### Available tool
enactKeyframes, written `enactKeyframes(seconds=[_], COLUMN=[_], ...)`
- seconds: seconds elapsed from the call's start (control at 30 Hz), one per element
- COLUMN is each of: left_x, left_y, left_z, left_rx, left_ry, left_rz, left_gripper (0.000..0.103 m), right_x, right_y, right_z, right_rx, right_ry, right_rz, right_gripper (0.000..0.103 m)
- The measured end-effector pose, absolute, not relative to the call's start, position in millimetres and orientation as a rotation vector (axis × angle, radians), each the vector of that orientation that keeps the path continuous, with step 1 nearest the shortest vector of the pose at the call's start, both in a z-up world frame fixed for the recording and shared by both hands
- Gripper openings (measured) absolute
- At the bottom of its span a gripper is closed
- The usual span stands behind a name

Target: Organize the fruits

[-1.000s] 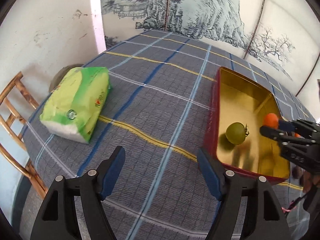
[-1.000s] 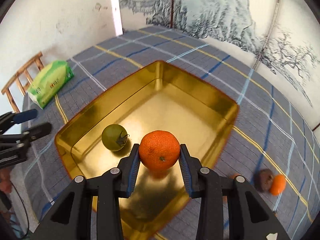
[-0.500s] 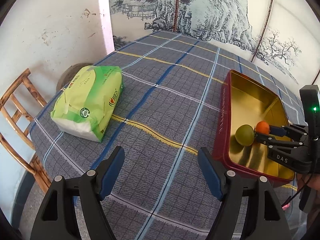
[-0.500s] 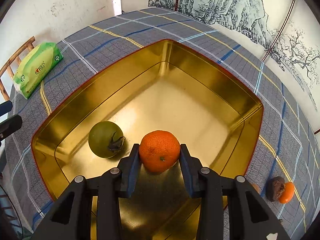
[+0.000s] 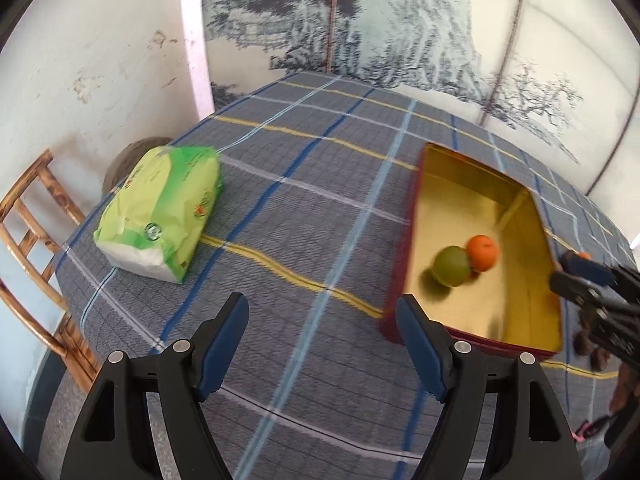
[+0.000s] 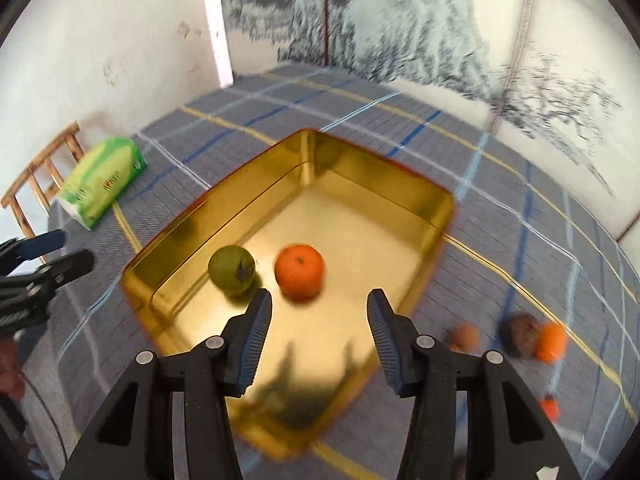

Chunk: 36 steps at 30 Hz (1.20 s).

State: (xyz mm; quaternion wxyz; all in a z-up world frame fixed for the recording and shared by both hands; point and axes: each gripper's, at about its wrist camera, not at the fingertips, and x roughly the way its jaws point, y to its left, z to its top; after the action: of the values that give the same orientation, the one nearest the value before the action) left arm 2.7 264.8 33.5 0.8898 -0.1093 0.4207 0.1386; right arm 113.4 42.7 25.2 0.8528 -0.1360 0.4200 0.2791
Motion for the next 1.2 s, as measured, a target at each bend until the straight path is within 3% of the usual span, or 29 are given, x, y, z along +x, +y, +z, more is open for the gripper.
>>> enactKeyframes(seconds=[0.57,1.2], left_x=[19,37], left_y=[126,15], left_z=[50,26], left_rx=[-0.058,0.073], left_ry=[0.894,0.971], left_rz=[-0.001,-0.199], left_gripper=[0.077,0.077], right_x=[62,91], right_y=[-188,-197], right_z=[5,-27], right_rx=[-0.147,-0.057], right_ry=[0.942,0.957], right_rz=[0.227,0.318], right_gripper=[0.048,0.032])
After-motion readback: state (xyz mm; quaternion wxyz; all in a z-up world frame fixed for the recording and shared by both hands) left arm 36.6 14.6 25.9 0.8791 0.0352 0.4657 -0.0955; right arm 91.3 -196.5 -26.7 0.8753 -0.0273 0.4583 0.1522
